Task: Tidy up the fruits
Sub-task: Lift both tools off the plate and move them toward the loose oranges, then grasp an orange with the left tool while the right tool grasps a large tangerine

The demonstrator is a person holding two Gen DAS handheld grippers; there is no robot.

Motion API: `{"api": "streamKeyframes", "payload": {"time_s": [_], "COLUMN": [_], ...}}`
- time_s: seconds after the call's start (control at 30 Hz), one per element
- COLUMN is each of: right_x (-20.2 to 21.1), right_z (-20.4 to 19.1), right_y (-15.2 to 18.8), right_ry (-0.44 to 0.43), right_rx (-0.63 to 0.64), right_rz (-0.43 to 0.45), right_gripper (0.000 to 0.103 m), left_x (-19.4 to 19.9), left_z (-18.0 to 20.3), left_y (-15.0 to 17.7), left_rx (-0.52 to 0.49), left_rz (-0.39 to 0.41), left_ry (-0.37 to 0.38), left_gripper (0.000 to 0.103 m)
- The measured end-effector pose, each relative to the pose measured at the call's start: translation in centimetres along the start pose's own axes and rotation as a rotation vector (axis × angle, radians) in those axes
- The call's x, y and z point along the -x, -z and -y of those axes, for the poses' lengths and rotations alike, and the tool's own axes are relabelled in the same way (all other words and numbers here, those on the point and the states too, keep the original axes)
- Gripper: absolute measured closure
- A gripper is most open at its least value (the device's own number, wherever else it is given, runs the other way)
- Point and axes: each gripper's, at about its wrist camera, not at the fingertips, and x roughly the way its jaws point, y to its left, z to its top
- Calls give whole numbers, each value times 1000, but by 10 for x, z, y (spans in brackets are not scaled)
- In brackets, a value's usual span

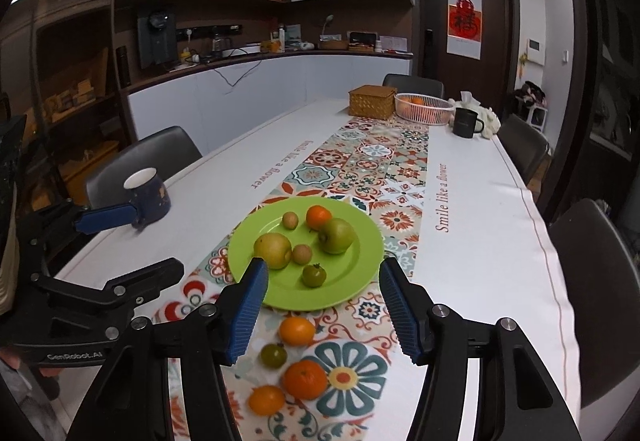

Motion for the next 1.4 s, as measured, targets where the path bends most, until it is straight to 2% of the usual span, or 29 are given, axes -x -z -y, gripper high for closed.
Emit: {"api": "streamKeyframes", "payload": {"time_s": [0.37, 0.73, 0.93, 1.3, 1.4], "right_x": [13, -12, -28, -52, -56], "right_z": [3, 5, 8, 15, 17], "right_y": [25, 65, 83, 100, 102], "right_ry": [-24, -133, -149, -162, -165], "right_rx": [103, 218, 267, 259, 245], "right_rz": [-26, -175, -251, -321, -330], "right_gripper": [44, 44, 44, 44, 44], "left_x": [1, -25, -46, -84, -90], "left_z": [36, 63, 74, 82, 83], "left_y": [28, 55, 66, 76, 77], "left_rx": [-38, -66, -96, -101, -92], "left_rz": [-27, -133, -194, -290, -312], "left_ry": [47, 121, 148, 195, 216], "left_gripper": [23, 23, 24, 45, 54]}}
